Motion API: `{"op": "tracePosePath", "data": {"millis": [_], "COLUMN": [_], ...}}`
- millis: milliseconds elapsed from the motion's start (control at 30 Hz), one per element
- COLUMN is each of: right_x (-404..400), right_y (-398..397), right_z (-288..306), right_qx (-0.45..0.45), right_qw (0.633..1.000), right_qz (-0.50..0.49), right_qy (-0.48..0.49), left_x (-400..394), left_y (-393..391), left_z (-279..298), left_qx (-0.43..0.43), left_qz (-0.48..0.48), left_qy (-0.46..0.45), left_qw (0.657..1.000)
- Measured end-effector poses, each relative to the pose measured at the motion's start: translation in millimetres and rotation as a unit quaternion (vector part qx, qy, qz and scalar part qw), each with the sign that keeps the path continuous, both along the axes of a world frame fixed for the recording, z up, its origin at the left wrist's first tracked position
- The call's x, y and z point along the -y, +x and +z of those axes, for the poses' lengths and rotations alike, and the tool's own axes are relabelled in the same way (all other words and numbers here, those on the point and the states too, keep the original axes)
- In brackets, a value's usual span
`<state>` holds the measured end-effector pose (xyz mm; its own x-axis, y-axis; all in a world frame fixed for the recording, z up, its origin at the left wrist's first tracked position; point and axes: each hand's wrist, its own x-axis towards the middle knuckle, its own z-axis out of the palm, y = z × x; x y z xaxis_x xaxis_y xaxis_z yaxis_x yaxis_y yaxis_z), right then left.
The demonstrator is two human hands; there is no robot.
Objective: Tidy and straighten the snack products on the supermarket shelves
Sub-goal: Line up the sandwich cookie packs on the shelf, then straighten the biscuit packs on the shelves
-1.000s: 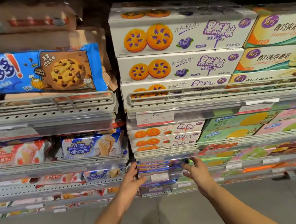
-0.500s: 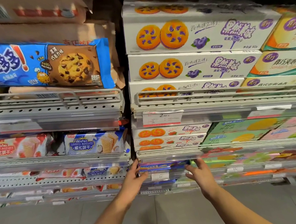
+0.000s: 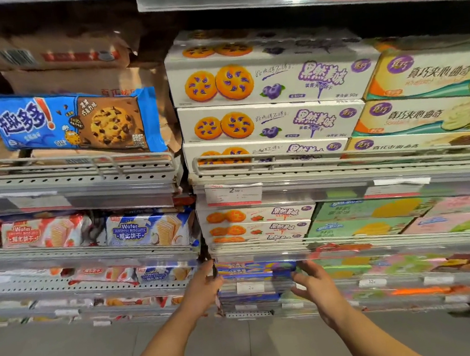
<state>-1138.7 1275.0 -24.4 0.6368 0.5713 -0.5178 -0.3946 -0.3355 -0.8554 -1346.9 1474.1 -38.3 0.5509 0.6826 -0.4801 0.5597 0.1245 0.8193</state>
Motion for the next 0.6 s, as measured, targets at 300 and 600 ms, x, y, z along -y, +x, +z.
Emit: {"op": "tracePosePath", "data": {"millis": [300, 600], "right_x": [46, 102], "right_y": [15, 13], "right_z": [13, 23], "right_qx": [0.03, 0.191], "right_qw": [0.995, 0.948], "right_qz": [0.099, 0.253], "right_qy": [-0.017, -0.01], "left_x": [48, 132], "left_y": [-4, -32], "left_z": [31, 81], "left_qx": [0.026, 0.051], "left_qz": [0.063, 0.075], "left_qy": [0.077, 0.131], "left_qw": [0.995, 0.987]}}
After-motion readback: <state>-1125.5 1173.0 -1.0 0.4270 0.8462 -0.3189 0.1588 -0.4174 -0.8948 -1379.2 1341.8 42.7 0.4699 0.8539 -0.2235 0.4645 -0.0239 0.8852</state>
